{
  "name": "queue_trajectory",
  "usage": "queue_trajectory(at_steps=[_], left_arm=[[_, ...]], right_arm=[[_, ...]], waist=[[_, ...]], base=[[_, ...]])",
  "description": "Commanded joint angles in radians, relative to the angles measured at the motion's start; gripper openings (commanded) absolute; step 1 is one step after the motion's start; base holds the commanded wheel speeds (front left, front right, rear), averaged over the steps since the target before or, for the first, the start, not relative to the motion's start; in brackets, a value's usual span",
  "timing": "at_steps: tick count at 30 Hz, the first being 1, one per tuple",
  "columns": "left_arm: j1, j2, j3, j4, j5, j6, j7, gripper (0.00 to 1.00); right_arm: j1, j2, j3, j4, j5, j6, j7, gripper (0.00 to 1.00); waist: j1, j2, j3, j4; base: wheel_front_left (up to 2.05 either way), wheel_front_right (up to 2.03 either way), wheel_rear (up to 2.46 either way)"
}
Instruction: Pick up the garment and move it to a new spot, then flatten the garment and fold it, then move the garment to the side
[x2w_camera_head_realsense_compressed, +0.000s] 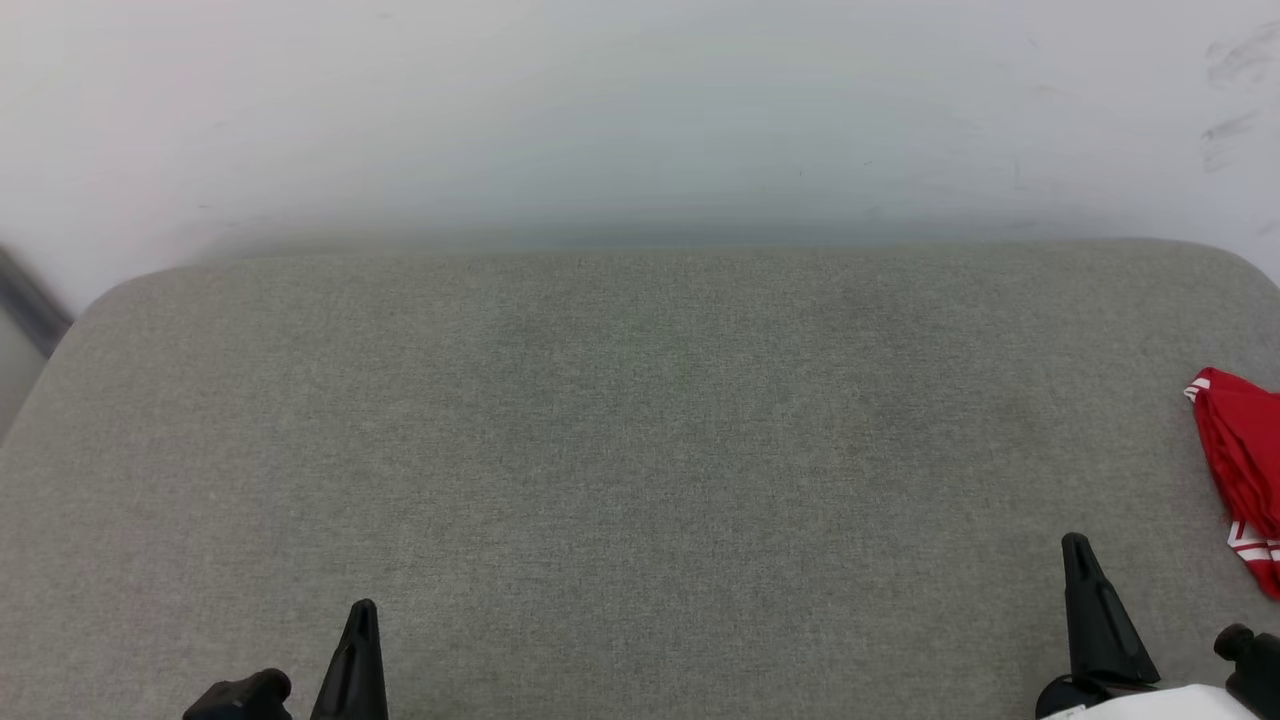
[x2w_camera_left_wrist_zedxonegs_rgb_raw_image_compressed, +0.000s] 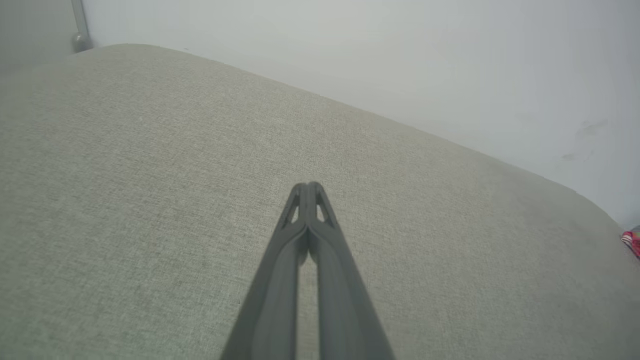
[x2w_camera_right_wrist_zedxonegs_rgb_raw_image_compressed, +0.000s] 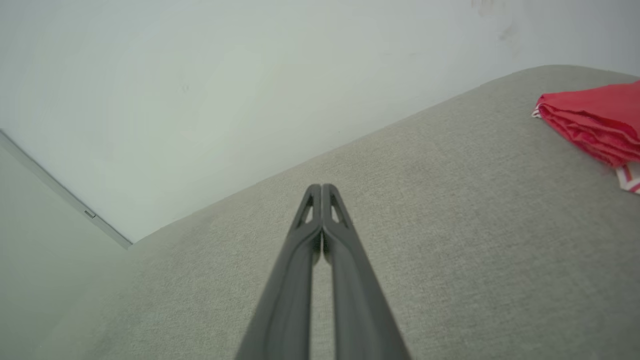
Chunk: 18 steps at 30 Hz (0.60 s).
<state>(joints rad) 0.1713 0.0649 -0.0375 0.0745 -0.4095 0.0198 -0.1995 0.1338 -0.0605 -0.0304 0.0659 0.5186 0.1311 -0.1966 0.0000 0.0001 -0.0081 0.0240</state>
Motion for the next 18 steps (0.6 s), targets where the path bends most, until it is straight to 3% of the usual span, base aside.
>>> queue_trajectory(at_steps=[1, 18], left_arm=[[-0.031, 0.009, 0.004, -0.004, -0.046, -0.008, 0.008, 0.00], [-0.093, 0.020, 0.017, 0.038, -0.339, -0.043, 0.063, 0.00]], right_arm=[[-0.034, -0.011, 0.000, -0.007, 0.043, 0.000, 0.006, 0.00], [-0.086, -0.020, -0.003, 0.035, 0.307, 0.000, 0.064, 0.00]], waist=[[0.0000, -0.0001, 0.000, 0.000], [0.0000, -0.0001, 0.002, -0.004]], base=[[0.00, 0.00, 0.00], [0.00, 0.00, 0.00]])
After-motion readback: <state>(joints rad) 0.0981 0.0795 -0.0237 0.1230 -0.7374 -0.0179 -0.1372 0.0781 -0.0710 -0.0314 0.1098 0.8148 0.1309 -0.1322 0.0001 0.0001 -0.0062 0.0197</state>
